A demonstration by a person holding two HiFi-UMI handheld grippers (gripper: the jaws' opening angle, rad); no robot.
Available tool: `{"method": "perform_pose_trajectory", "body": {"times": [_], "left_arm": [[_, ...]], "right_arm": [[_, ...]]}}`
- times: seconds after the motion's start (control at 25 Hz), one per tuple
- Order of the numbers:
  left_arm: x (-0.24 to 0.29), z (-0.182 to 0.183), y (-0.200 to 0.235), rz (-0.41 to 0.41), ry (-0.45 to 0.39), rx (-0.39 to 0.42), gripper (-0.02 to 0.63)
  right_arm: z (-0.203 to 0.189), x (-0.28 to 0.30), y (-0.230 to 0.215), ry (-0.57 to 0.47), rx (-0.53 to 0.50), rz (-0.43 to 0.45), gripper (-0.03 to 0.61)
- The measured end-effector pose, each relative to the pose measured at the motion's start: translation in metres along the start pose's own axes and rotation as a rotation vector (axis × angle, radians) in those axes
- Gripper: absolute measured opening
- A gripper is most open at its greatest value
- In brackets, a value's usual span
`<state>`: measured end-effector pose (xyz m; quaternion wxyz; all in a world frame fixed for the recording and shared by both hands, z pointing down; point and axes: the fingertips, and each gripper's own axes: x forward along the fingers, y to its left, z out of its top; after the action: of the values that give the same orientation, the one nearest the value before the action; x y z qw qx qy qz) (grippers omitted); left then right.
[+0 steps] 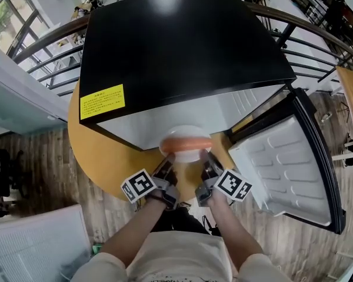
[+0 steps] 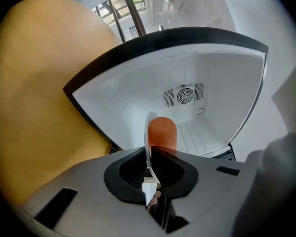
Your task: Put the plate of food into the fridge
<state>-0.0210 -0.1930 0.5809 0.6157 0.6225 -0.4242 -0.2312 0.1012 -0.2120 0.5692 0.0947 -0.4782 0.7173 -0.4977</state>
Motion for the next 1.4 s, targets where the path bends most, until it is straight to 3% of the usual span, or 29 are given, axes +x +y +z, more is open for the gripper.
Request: {"method": "perform_pose_trajectory", "body": {"times": [0.6, 1.4], "left_arm": [[0.045, 0.015, 0.029, 0.044, -0.061, -0.041, 0.043], [0.077, 0.046, 0.069, 0.096, -0.157, -0.082, 0.041]], "right_arm": [[0.016, 0.049, -0.039, -0.031, 0.030, -0.065, 0.060], [0.014, 0.111, -0.064, -0.018, -0.050, -0.112, 0.062]]}}
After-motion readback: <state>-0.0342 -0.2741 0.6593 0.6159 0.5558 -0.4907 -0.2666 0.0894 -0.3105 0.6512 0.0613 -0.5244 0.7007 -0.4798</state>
